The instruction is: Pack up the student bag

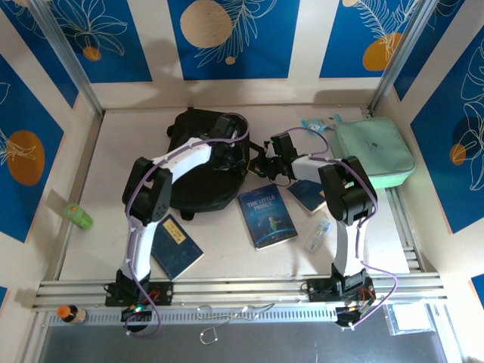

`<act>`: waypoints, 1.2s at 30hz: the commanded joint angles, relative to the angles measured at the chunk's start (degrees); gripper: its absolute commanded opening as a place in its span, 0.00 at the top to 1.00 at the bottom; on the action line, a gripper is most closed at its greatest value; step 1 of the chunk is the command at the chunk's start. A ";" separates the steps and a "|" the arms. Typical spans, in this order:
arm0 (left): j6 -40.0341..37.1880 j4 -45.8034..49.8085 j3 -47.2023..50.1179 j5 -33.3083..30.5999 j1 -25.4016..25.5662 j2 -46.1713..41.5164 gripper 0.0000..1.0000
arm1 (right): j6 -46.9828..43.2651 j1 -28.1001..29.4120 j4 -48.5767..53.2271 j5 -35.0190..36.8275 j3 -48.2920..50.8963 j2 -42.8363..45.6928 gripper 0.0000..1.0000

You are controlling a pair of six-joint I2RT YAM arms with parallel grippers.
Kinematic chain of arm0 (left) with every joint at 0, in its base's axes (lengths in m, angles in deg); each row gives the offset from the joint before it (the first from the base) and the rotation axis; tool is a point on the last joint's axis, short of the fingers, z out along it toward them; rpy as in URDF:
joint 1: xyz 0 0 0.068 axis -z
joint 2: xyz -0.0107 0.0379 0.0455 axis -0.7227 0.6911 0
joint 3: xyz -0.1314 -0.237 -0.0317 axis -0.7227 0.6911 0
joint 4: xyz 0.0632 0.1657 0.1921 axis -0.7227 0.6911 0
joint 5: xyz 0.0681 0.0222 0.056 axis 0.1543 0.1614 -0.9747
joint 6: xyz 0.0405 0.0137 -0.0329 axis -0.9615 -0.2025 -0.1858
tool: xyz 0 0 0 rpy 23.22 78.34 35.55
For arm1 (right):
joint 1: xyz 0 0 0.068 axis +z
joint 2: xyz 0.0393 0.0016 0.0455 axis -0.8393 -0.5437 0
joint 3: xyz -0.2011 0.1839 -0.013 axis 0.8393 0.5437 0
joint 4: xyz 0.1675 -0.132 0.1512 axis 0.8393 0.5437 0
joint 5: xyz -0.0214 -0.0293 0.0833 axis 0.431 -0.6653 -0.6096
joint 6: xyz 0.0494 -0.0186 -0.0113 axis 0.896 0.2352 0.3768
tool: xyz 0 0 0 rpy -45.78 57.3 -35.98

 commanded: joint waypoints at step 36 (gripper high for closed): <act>-6.85 1.01 15.10 2.90 1.14 -16.85 1.00 | 2.72 -1.09 8.31 -3.72 -15.14 -8.22 0.96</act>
